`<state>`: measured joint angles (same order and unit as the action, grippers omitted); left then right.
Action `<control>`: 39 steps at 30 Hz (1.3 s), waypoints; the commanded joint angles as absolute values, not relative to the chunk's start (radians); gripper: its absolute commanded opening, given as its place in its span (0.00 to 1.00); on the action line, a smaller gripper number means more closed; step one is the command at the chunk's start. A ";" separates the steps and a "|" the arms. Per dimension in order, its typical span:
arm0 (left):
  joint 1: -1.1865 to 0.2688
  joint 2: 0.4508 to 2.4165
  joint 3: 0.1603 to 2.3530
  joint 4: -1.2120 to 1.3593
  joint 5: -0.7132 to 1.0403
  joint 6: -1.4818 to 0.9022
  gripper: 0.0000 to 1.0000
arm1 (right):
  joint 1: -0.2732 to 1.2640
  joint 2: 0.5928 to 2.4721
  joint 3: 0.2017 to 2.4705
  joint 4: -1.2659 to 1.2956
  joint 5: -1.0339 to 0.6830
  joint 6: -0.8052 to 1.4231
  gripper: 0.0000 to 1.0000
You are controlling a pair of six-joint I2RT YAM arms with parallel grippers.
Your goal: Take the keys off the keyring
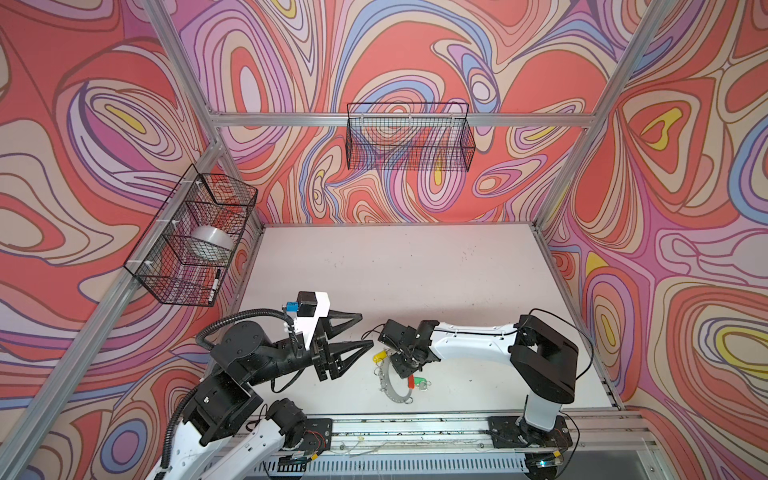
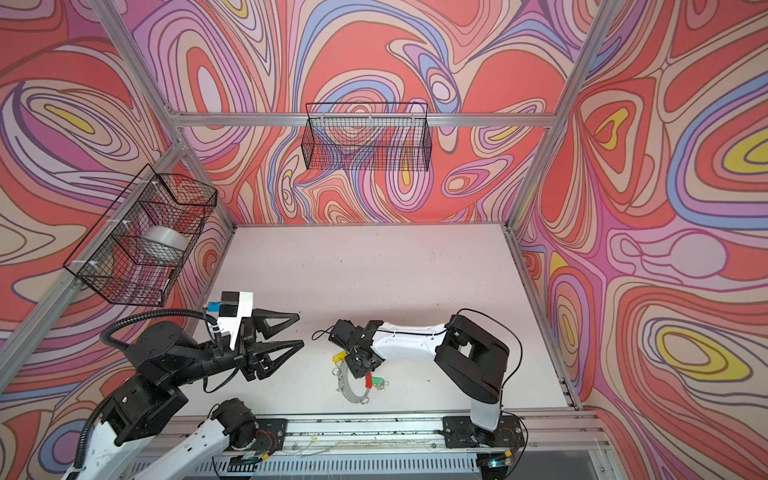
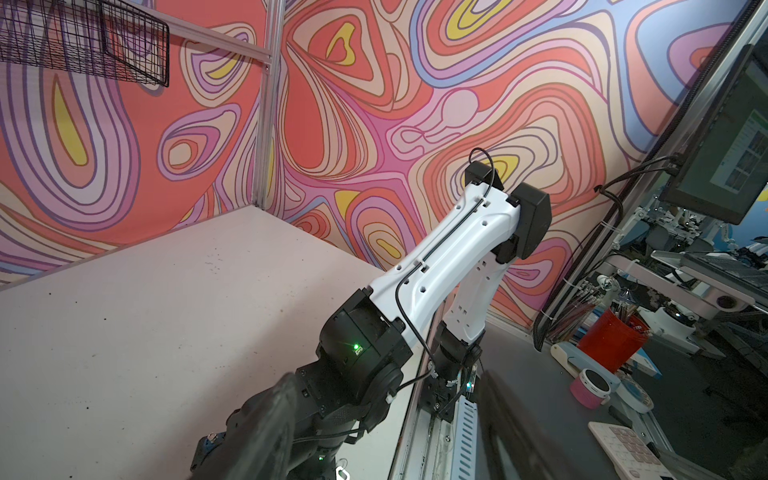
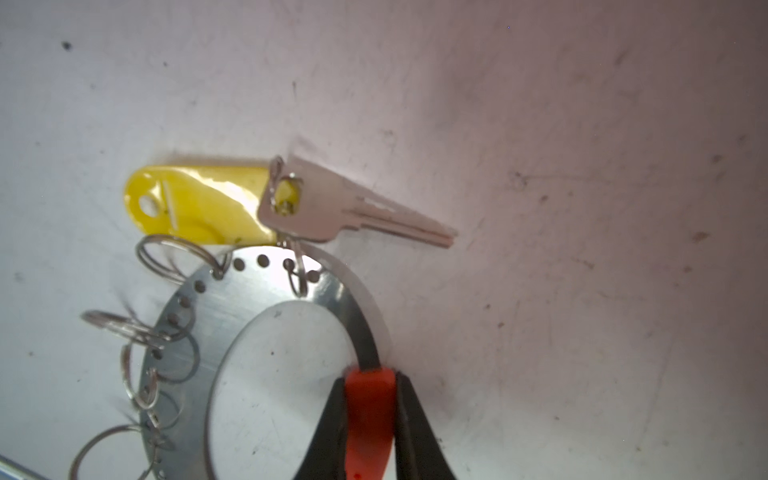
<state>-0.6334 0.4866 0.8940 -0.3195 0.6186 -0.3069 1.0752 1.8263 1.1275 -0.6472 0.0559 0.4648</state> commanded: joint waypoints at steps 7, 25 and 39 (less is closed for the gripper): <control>-0.633 0.498 0.925 -0.333 0.583 -0.313 0.68 | 1.045 1.710 1.090 -0.498 0.165 0.432 0.00; -0.634 0.533 0.879 -0.272 0.568 -0.370 0.68 | 0.936 1.642 1.103 -0.494 -0.052 0.348 0.17; -0.633 0.511 0.879 -0.296 0.571 -0.347 0.68 | 0.937 1.828 1.243 -0.514 -0.370 0.246 0.24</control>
<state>-0.6334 0.5308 0.8879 -0.3038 0.5709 -0.3614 0.9329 1.8168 1.1999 -0.4759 -0.2581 0.2932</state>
